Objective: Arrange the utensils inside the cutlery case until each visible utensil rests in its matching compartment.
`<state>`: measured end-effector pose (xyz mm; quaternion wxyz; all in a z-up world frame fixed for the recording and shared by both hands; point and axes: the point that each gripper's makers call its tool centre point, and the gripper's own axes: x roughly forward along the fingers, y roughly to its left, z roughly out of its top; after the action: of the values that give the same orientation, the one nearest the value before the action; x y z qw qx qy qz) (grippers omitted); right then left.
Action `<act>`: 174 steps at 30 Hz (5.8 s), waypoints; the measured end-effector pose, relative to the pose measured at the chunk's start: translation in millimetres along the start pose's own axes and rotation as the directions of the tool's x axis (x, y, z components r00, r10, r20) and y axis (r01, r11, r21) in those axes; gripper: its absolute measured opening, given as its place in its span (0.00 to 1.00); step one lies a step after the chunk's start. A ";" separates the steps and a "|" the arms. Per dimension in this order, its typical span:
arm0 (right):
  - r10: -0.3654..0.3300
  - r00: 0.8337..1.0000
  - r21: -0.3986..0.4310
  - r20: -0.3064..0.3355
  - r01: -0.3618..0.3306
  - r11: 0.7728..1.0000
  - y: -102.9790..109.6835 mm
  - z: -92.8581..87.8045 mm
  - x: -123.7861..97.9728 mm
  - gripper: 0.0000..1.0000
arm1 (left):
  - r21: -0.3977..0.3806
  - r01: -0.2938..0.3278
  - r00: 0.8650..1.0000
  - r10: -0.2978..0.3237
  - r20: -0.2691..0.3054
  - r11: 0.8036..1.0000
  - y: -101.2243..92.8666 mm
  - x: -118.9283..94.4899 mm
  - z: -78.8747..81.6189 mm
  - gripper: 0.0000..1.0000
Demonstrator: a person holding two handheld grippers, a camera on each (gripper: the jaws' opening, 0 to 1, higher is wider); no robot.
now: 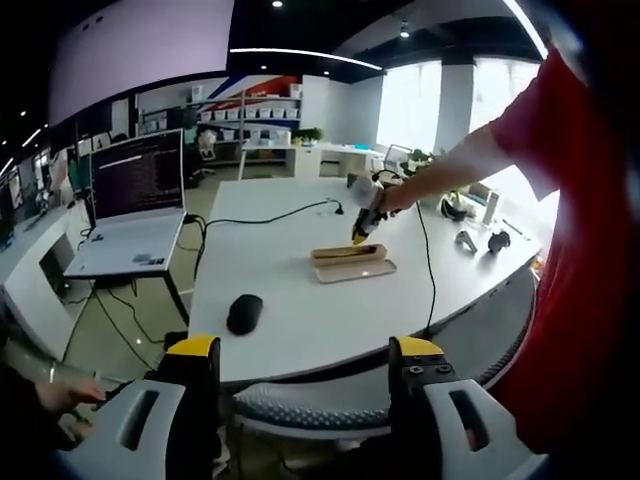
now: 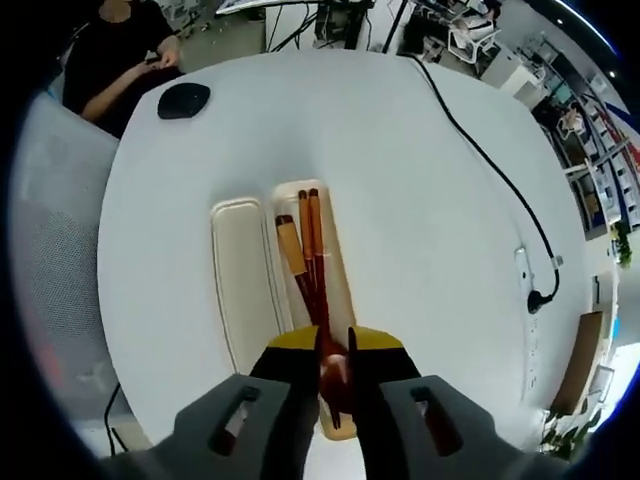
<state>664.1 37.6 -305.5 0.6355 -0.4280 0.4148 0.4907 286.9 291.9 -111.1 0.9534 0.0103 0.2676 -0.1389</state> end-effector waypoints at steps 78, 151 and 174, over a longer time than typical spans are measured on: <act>-0.339 0.794 0.467 0.505 0.079 0.881 127.6 -15.4 -174.8 0.49 | 0.163 0.183 0.983 -0.185 -0.001 0.970 -7.1 29.2 45.3 0.81; -0.435 0.863 0.543 0.257 0.243 0.804 141.6 -90.0 -159.7 0.44 | 0.221 0.474 0.880 -0.451 -0.149 0.852 -47.0 240.1 43.5 0.72; -0.310 0.924 0.360 0.224 0.218 0.907 121.1 -96.3 -128.2 0.43 | 0.331 0.504 0.863 -0.454 -0.222 0.798 -53.5 286.1 32.8 0.65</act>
<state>512.9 -70.0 -228.4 0.8103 -0.2962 0.3358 0.3780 523.2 163.1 -226.9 0.8470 0.1346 0.2916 -0.4236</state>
